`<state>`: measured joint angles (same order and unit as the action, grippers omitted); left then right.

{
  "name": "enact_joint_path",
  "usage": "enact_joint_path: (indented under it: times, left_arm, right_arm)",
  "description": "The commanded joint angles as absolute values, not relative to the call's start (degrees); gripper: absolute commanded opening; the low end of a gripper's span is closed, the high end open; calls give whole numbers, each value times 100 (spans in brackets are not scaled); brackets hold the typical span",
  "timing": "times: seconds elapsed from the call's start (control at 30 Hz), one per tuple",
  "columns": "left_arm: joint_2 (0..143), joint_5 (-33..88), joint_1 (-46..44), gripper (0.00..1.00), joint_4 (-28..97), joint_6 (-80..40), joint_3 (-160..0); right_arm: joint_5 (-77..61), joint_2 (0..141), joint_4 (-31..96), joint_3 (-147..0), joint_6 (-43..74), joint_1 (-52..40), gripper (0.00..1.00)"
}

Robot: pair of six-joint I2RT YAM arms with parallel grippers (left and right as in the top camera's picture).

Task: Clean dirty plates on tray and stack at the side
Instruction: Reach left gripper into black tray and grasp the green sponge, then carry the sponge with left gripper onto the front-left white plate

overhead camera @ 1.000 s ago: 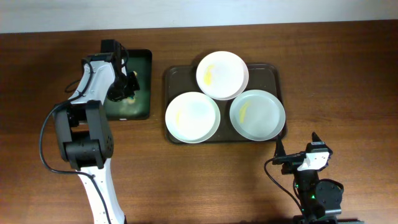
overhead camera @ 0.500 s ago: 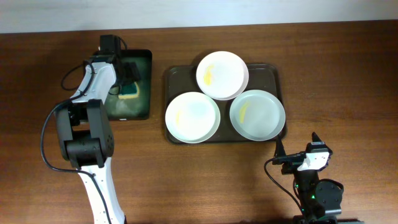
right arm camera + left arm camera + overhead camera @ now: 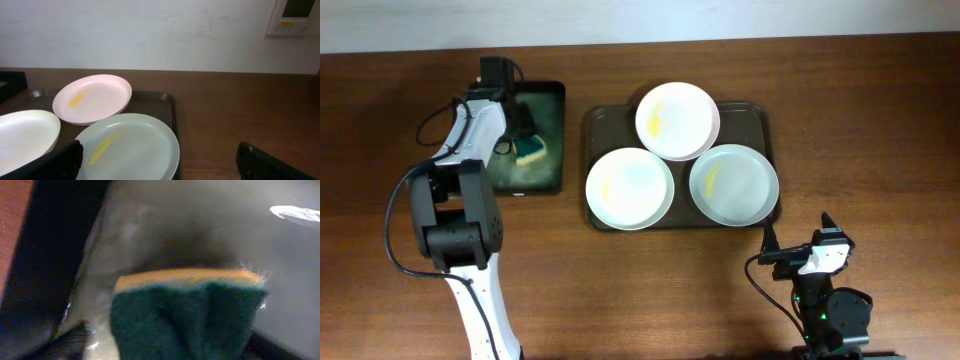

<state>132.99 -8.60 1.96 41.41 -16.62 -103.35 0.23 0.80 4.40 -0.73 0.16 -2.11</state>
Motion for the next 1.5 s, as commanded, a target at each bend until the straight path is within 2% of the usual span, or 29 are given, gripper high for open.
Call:
enact_joint_path:
  times: [0.0, 0.13, 0.17, 0.2, 0.23, 0.27, 0.33, 0.4, 0.53, 0.57, 0.6, 0.63, 0.8, 0.83, 0.87, 0.9, 1.03, 1.13, 1.2, 1.47]
  left_arm:
    - [13393, -97, 202, 99, 4630, -1649, -10280]
    - [13393, 681, 202, 100, 5048, -1649, -10280]
    - [13393, 794, 202, 97, 5096, -1649, -10280]
    - [13393, 840, 202, 85, 5131, -1649, -10280]
    - [13393, 834, 202, 65, 5153, -1649, -10280]
    - [13393, 834, 202, 50, 5153, -1649, -10280]
    - [13393, 836, 202, 12, 5175, -1651, -10280]
    - [13393, 834, 202, 0, 5172, -1651, -10280]
    - [13393, 790, 202, 0, 5146, -1649, -10280]
    - [13393, 762, 202, 14, 5120, -1647, -10280]
    - [13393, 722, 202, 74, 5052, -1647, -10280]
    - [13393, 637, 209, 99, 4958, -1647, -10280]
    - [13393, 148, 215, 100, 4539, -1647, -10280]
    - [13393, 150, 217, 92, 4497, -1647, -10280]
    - [13393, 150, 217, 68, 4480, -1647, -10280]
    - [13393, 150, 217, 57, 4477, -1647, -10280]
    - [13393, 148, 220, 34, 4482, -1647, -10280]
    - [13378, 145, 220, 9, 4508, -1647, -10296]
    - [13360, 145, 220, 0, 4567, -1647, -10357]
    - [12822, 150, 217, 0, 5341, -1647, -11236]
  right_arm:
    - [113, 25, 464, -32, 23, -180, 98]
    - [113, 25, 464, -32, 23, -180, 98]
    - [113, 25, 464, -32, 23, -180, 98]
    - [113, 25, 464, -32, 23, -180, 98]
    - [113, 25, 467, -32, 23, -180, 98]
    - [113, 25, 467, -32, 23, -180, 98]
    - [113, 25, 464, -32, 23, -180, 98]
    - [113, 25, 464, -32, 23, -180, 98]
    - [113, 25, 464, -32, 23, -180, 98]
    - [113, 25, 464, -32, 23, -180, 98]
    - [113, 25, 464, -32, 23, -180, 98]
    - [113, 25, 467, -32, 23, -180, 98]
    - [113, 25, 467, -32, 23, -180, 98]
    - [113, 25, 464, -32, 23, -180, 98]
    - [113, 25, 464, -32, 23, -180, 98]
    - [113, 25, 464, -32, 23, -180, 98]
    - [113, 25, 464, -32, 23, -180, 98]
    - [113, 25, 464, -32, 23, -180, 98]
    - [113, 25, 464, -32, 23, -180, 98]
    - [113, 25, 464, -32, 23, -180, 98]
